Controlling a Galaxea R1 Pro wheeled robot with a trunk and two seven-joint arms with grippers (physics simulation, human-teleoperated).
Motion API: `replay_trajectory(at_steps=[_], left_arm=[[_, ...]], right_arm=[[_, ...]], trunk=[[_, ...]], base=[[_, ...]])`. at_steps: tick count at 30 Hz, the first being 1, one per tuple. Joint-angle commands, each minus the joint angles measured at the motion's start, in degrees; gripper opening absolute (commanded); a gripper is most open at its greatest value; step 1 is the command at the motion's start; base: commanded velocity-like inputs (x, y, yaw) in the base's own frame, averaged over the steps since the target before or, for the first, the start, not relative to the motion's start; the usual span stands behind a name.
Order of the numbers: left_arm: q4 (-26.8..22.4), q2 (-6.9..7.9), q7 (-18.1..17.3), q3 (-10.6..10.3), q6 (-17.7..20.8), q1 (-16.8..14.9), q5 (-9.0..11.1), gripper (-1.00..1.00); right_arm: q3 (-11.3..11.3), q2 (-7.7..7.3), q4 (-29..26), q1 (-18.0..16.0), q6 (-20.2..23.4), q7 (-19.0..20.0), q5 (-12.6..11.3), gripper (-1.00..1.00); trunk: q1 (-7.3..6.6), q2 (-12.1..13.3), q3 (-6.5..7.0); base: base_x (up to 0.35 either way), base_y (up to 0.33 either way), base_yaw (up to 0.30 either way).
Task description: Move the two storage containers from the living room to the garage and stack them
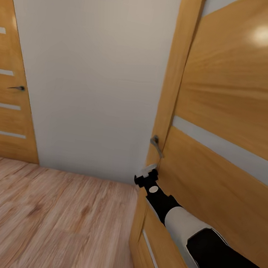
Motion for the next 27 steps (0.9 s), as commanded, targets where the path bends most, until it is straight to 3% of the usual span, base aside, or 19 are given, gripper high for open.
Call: replay_trajectory(at_steps=[1, 8, 14, 22, 27], left_arm=[[0.0, -0.02, 0.0, 0.1, -0.1, 0.0, 0.2, 1.0], [0.0, -0.01, 0.0, 0.1, -0.1, 0.0, 0.2, 1.0], [0.0, -0.02, 0.0, 0.1, -0.2, 0.0, 0.2, 1.0], [0.0, -0.09, 0.0, 0.1, -0.2, 0.0, 0.2, 1.0], [0.0, -0.09, 0.0, 0.1, -0.2, 0.0, 0.2, 1.0]], right_arm=[[-0.3, 0.02, 0.1, -0.1, -0.1, -0.7, 0.4, 1.0], [-0.3, 0.02, 0.1, -0.1, -0.1, -2.6, 0.4, 1.0], [-0.4, -0.42, 0.1, -0.1, -0.1, -3.1, 0.3, 1.0], [-0.8, -5.16, 0.1, -0.1, 0.0, -5.0, 0.0, 1.0], [-5.4, -8.28, 0.1, -0.1, 0.0, -5.1, 0.1, 1.0]], trunk=[[0.03, 0.0, -0.05], [0.03, 0.0, -0.05], [0.03, 0.0, -0.05], [0.03, 0.0, -0.05], [0.03, 0.0, -0.05]], base=[[0.321, 0.0, 0.0], [0.3, 0.0, 0.0], [0.062, 0.0, 0.0], [0.003, 0.0, 0.0], [0.0, 0.0, 0.0]])
